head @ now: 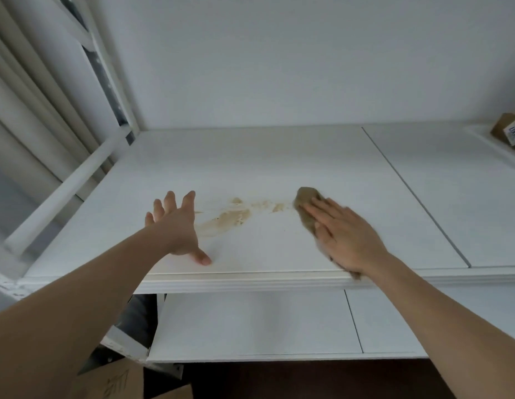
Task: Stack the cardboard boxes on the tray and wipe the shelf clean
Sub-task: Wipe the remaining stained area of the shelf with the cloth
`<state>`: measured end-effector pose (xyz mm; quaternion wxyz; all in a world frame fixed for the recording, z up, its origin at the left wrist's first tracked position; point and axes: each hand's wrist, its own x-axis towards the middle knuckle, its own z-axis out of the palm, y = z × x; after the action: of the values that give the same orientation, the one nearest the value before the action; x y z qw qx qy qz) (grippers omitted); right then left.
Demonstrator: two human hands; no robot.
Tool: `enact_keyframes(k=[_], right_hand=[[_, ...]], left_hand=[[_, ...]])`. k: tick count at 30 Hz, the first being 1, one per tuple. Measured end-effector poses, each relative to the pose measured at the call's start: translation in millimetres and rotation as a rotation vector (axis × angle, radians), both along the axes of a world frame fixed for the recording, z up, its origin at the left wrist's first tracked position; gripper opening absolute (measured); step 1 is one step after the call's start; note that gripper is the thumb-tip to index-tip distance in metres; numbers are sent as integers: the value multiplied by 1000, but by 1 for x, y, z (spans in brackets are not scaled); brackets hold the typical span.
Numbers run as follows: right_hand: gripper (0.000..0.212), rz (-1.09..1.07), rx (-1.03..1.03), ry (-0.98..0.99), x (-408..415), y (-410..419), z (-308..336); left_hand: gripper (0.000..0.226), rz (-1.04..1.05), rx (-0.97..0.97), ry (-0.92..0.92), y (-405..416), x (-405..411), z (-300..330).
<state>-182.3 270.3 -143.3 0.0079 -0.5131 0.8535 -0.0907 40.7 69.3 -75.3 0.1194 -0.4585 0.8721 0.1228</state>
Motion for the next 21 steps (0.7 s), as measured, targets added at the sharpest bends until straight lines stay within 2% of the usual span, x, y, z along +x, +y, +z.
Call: enact_keyframes(k=[3, 6, 11, 15, 21], right_hand=[[59, -251, -15, -3, -23, -8, -2], [55, -441, -85, -24, 1, -33, -6], [58, -297, -97, -12, 59, -56, -7], [56, -148, -52, -11, 51, -28, -5], [54, -513, -110, -30, 14, -35, -3]], left_hand=[[144, 16, -37, 6, -8, 12, 0], [143, 42, -65, -6, -11, 27, -5], [143, 59, -40, -40, -14, 27, -4], [146, 64, -34, -88, -16, 19, -4], [139, 102, -71, -115, -16, 12, -16]])
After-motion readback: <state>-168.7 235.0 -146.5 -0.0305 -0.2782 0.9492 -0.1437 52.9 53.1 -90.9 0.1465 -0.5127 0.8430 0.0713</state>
